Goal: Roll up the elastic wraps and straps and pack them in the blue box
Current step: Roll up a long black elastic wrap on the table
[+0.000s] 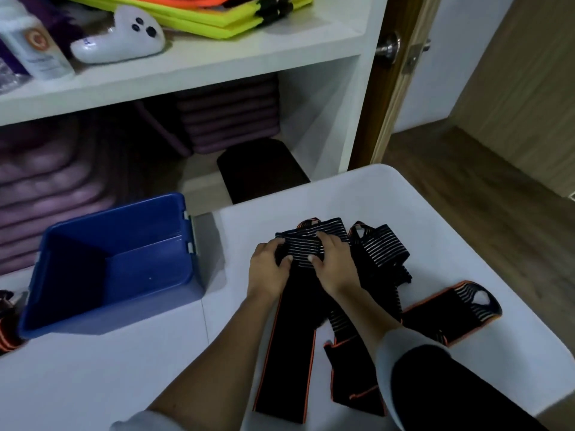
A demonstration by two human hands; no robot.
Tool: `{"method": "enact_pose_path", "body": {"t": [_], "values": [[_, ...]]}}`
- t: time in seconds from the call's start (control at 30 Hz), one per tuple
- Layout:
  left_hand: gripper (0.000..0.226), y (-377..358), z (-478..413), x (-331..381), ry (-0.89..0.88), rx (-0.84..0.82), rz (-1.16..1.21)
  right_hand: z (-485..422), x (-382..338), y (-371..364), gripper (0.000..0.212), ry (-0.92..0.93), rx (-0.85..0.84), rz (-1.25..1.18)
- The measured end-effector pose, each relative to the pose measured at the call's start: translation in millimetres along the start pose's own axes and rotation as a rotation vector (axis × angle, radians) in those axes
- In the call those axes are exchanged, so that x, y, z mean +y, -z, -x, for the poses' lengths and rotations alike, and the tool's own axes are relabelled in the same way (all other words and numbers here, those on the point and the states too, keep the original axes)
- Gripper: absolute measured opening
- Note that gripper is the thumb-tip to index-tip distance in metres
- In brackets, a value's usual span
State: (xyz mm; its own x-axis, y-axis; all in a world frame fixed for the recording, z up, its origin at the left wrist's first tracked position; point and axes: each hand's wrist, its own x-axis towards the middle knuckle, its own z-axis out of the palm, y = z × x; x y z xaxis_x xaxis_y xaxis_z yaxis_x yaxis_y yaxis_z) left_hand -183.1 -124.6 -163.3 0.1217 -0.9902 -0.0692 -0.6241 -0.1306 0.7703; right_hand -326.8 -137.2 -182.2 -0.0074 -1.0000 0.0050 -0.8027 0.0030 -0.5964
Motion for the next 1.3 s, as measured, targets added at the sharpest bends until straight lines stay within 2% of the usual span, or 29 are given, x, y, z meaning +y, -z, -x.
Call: {"method": "enact_pose_path", "body": {"t": [0.13,0.23,0.47,0.57,0.7,0.83,1.0,1.07,1.17,1.23,1.3], "values": [[0.044,-13,-16,-8,0.008,-0.014,-0.063,-23,7,-9,0.057,0.039,-0.101,0.161],[0.046,-18,-19,-15,0.013,-0.039,-0.105,-27,12,-15,0.056,0.066,-0.120,0.182],[0.039,-23,-11,-20,0.054,-0.017,-0.054,-29,14,-17,0.023,-0.056,-0.084,-0.194],[0.044,-19,-4,-16,0.048,-0.020,0.006,-30,7,-11,0.011,-0.088,-0.098,-0.394],[0.055,-6,11,-7,0.008,-0.035,0.126,-23,-17,1,0.012,-0.079,-0.197,-0.637],[0.046,11,22,0,-0.025,0.010,0.191,-14,-41,7,0.019,-0.137,-0.326,-0.787],[0.040,27,27,-6,-0.008,0.111,0.173,-4,-58,11,0.030,-0.204,-0.407,-0.837],[0.040,33,32,-4,-0.020,0.141,0.189,0,-59,10,0.027,-0.165,-0.343,-0.812],[0.044,46,40,2,-0.032,0.174,0.224,4,-59,11,0.028,0.040,-0.159,-0.654],[0.045,58,45,4,-0.063,0.192,0.227,4,-65,18,0.035,0.185,-0.186,-0.584],[0.042,73,49,6,-0.086,0.217,0.222,2,-75,26,0.035,0.260,-0.308,-0.577]]}}
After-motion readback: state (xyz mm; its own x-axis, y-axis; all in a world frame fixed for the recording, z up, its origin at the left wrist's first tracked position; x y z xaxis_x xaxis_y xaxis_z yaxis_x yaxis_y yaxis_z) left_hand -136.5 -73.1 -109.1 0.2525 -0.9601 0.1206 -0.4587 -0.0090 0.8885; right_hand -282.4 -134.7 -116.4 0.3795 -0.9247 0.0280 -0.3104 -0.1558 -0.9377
